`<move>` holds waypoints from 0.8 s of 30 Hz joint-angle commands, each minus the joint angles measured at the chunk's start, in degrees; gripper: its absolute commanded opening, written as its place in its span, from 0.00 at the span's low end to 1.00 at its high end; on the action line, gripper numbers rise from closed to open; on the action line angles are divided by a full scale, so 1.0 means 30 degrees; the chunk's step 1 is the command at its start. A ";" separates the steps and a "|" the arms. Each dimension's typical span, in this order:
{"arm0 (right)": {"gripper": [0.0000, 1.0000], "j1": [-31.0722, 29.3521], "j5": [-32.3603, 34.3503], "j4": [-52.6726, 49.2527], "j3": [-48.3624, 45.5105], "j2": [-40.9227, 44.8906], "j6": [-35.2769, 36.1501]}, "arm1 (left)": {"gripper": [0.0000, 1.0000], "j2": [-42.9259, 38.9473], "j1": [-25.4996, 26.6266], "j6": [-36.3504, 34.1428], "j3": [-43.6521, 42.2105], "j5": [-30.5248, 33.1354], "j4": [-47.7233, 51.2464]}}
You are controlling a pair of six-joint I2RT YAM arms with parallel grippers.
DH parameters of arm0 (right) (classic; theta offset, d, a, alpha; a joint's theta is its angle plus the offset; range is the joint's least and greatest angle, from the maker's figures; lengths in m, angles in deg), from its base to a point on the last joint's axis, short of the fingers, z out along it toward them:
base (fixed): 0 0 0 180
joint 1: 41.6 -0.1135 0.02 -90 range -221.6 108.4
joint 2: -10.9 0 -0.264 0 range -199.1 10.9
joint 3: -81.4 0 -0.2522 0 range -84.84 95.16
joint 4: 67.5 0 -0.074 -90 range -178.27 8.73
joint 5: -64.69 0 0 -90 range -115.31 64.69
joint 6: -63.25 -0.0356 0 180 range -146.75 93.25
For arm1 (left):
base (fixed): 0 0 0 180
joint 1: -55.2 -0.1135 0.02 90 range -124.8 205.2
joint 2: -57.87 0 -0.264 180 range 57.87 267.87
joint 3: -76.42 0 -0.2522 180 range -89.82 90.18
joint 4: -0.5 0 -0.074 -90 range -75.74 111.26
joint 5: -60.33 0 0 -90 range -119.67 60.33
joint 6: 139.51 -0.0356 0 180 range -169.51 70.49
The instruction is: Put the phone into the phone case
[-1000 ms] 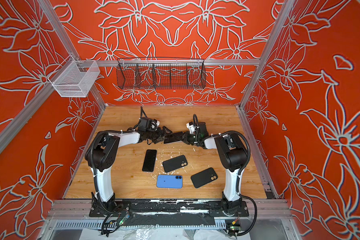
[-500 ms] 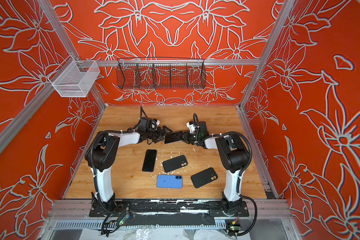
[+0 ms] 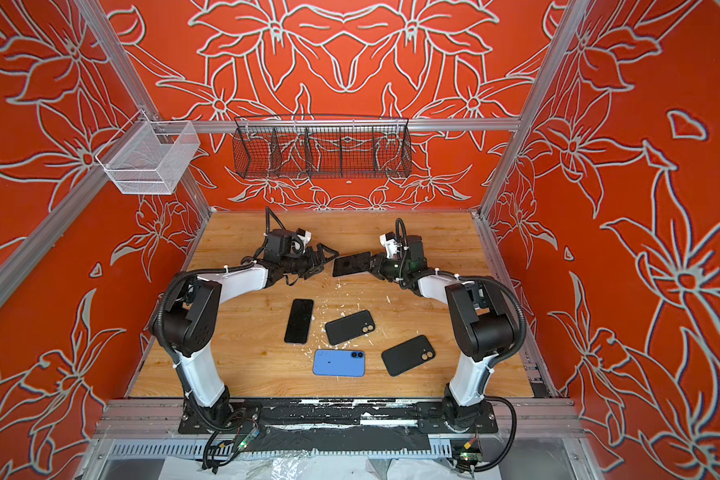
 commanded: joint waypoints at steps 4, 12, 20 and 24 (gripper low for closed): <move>0.00 0.0273 -0.1439 0.1819 -0.0620 0.1675 -0.1469 | 0.98 -0.1311 -0.0027 -0.0080 -0.1106 -0.0704 -0.0471; 0.00 0.0314 -0.2691 0.4999 -0.1366 0.2082 -0.3838 | 0.97 -0.1498 0.0030 0.1768 -0.2371 -0.2573 -0.3792; 0.00 0.0321 -0.3055 0.8707 -0.2169 0.1305 -0.6400 | 0.84 -0.1434 0.0517 0.3340 -0.3111 -0.3730 -0.6967; 0.00 0.0302 -0.3070 1.0081 -0.2425 0.0711 -0.7211 | 0.74 -0.1647 0.0757 0.3662 -0.3260 -0.3925 -0.7611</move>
